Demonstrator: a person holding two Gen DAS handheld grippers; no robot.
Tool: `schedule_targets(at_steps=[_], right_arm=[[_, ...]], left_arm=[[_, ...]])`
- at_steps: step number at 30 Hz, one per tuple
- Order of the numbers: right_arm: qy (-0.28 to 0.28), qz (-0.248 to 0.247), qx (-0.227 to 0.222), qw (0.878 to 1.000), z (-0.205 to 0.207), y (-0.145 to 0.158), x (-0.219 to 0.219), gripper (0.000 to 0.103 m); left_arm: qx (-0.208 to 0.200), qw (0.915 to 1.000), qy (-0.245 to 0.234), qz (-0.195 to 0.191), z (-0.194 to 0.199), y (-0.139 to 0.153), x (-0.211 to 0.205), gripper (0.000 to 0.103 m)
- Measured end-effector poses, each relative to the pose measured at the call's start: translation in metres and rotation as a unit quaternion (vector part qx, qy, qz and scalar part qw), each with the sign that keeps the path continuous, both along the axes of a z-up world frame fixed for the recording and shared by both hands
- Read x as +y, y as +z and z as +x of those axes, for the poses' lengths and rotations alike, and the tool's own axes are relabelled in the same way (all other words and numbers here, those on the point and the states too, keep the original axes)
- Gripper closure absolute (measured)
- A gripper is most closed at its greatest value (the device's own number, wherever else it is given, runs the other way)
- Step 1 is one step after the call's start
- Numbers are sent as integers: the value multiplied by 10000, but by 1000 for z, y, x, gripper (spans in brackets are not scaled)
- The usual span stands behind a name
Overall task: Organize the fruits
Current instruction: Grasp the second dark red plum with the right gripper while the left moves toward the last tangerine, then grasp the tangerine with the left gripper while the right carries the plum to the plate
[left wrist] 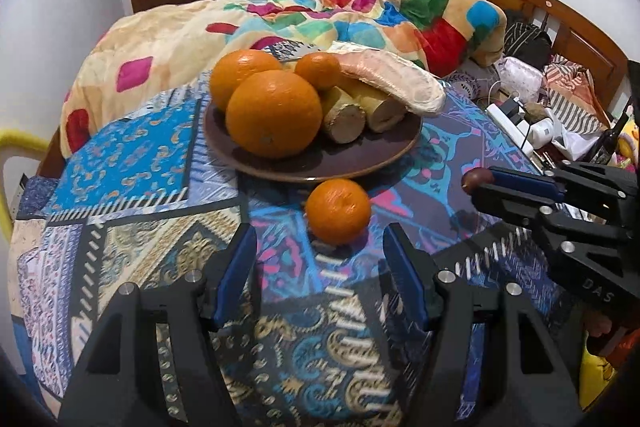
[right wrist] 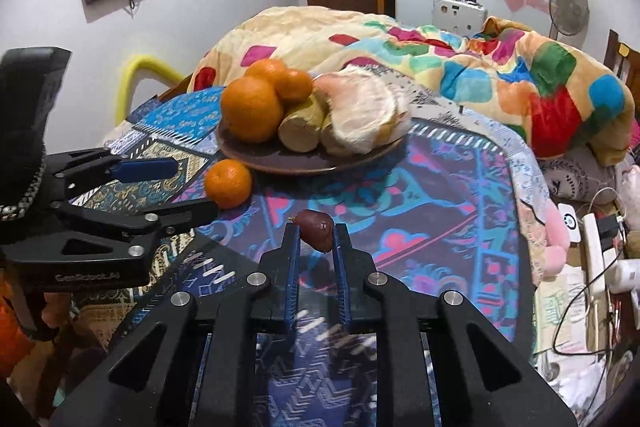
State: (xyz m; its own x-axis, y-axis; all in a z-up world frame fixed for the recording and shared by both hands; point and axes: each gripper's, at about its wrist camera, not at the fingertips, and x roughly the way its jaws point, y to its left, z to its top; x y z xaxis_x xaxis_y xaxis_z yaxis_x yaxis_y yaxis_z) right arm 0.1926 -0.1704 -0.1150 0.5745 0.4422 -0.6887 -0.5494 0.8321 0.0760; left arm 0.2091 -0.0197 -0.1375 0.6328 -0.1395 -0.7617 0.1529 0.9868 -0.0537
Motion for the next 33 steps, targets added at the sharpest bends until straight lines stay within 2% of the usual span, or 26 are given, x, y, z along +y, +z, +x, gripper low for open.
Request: schedule_targets(at_steps=[3,8,14,17,24,33], right_arm=[[-52,0,-56,10000,2,3,-6,88],[-94,44,-69,9999,7,3,-12,88],[-80,126,-39,9999,13,2,-12,88],[-58,153,-7,9999,14,1,-10,88],[1,153,-79,9999,17,6,-3,88],[64,28,-155,9999,37,9,17,88]], left_arm=[[77,10000,11,-24,9,-3,-3,39],[103,9999,27,56,15,-5,-8,47],[133,9999,-71,-10,16,-6,-9,65],[81,9999,-67,81,14,-5,-11,66],[-104,9999,15,-97,9,9,-1,66],[-223,9994,-40,-254,26,22,5,66]])
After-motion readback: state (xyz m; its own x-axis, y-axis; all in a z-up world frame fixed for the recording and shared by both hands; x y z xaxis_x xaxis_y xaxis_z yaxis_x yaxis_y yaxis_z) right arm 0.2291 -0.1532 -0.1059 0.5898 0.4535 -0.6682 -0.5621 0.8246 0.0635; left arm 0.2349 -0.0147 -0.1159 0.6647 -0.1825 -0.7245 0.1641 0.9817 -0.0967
